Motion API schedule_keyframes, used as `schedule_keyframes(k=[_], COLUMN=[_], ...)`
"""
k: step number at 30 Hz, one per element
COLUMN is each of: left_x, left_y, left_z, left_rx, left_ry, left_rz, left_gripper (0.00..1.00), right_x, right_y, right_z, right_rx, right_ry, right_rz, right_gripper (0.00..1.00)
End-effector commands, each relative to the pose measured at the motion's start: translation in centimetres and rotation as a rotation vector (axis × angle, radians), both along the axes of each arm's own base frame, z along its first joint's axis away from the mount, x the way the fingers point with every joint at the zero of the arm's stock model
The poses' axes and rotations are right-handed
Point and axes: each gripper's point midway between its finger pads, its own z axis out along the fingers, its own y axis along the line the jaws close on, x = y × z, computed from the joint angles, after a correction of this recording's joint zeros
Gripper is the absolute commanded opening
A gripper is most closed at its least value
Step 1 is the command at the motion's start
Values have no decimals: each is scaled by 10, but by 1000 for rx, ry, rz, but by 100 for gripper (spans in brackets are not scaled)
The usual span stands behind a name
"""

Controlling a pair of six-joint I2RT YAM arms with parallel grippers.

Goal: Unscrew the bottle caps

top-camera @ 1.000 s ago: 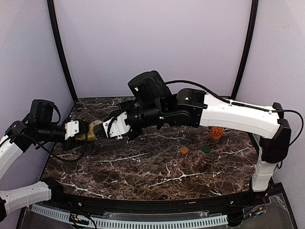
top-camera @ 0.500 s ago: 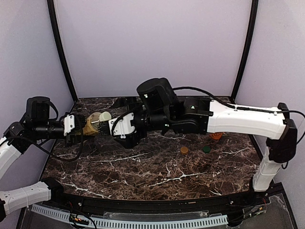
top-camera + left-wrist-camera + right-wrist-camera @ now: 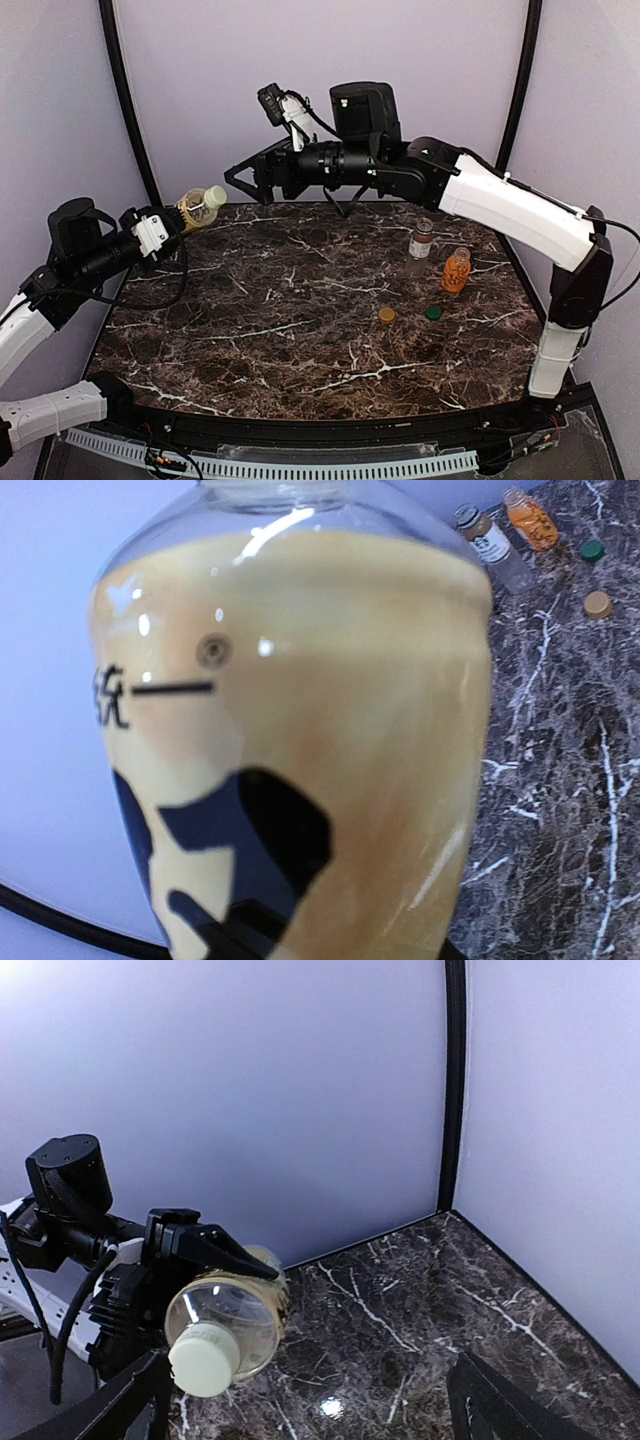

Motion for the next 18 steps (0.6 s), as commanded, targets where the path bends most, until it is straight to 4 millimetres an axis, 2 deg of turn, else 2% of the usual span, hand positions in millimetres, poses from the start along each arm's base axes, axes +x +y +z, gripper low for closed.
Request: schedule_keyframes(k=[1, 5, 14, 18], left_x=[23, 28, 32, 32], left_y=[19, 20, 23, 22], left_z=[31, 34, 30, 30], left_rx=[30, 92, 159, 160], left_ry=[-212, -283, -322, -325], left_rz=[148, 165, 191, 186], left_gripper=[34, 34, 34, 34], right_x=[-5, -4, -1, -2], right_y=[23, 35, 45, 53], right_z=[-26, -30, -22, -27], right_rx=[54, 97, 166, 161], right_ry=[320, 384, 376, 394], right_rz=[1, 25, 53, 72], right_gripper=[90, 86, 74, 60])
